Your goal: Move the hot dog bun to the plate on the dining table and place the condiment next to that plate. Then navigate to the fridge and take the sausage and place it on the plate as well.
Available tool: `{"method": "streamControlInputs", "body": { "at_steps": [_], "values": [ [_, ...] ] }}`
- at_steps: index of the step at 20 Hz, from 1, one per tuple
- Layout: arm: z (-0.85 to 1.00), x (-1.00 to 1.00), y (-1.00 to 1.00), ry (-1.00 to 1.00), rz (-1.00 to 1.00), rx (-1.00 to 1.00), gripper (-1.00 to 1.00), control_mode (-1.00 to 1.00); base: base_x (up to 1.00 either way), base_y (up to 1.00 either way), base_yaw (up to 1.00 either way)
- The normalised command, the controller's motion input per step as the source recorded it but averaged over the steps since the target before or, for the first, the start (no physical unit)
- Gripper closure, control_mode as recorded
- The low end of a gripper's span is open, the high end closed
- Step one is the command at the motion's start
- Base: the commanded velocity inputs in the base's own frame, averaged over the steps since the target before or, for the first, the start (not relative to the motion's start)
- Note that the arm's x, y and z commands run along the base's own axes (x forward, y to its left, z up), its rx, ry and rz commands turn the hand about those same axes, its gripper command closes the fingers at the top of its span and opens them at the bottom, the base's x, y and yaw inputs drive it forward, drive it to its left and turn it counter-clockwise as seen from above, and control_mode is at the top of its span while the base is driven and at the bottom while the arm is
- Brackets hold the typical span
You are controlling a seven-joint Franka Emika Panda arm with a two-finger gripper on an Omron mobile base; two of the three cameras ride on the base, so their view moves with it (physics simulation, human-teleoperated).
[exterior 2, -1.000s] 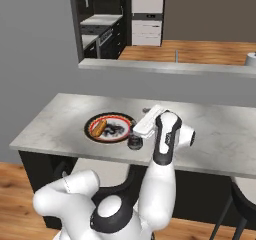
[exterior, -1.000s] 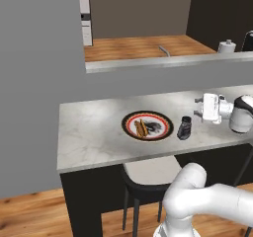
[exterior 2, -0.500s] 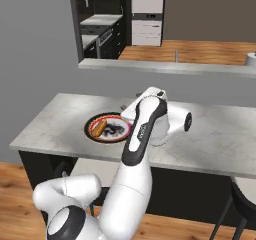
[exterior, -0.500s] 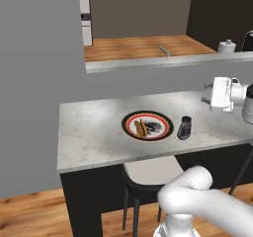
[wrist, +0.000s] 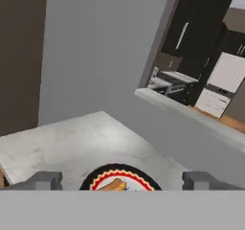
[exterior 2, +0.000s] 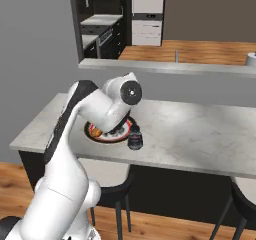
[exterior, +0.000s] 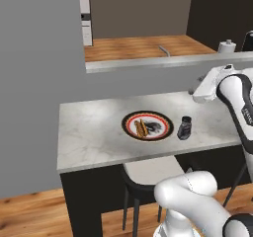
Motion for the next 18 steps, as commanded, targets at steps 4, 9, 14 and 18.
{"method": "streamControlInputs", "body": {
  "at_steps": [4,9,14,18],
  "values": [
    [-0.01,-0.05,0.12,0.52,-0.41,-0.26,-1.00,-1.00,0.00,0.00,0.00],
    [-0.29,0.00,0.00,0.59,-0.36,-0.12,-1.00,-1.00,0.00,0.00,0.00],
    [-0.31,-0.15,0.00,0.44,-0.34,0.00,-1.00,-1.00,0.00,0.00,0.00],
    [-0.54,-0.44,0.00,0.14,-0.29,0.00,-1.00,-1.00,0.00,0.00,0.00]
  ]
}}
